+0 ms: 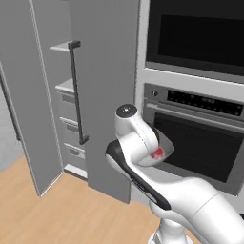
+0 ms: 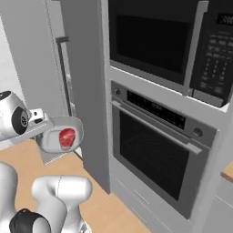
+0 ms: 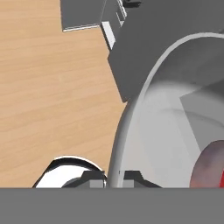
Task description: Take the meat container that has the steak and place it on the second highest rack of the freezer. Then take the vegetable container that has the carrot and garlic and place it on the highest rack of the freezer.
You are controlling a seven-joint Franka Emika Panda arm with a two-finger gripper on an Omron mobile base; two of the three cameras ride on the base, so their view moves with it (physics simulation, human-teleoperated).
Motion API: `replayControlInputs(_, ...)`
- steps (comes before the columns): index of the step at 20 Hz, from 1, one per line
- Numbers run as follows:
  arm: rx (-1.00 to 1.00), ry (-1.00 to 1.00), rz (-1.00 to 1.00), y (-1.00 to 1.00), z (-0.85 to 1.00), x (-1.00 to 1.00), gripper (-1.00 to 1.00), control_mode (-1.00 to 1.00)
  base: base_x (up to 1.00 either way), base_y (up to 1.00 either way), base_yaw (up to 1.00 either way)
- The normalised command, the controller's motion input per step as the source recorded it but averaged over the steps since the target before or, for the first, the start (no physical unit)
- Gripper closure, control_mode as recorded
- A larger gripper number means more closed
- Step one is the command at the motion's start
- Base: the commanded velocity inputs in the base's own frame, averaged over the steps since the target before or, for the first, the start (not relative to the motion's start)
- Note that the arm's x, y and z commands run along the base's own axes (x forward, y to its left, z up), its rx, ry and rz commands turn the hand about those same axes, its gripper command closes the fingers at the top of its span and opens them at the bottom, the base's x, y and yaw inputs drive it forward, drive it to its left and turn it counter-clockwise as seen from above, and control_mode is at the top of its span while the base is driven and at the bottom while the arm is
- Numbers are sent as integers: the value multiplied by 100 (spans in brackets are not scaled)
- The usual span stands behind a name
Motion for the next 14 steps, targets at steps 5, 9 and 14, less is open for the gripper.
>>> replayControlInputs(5, 0, 0, 0, 0, 0, 0, 100, 100, 68, 60, -13)
replayControlInputs(9, 0, 0, 0, 0, 0, 0, 100, 100, 61, 62, -23)
replayControlInputs(14, 0, 0, 0, 0, 0, 0, 100, 100, 36, 48, -34)
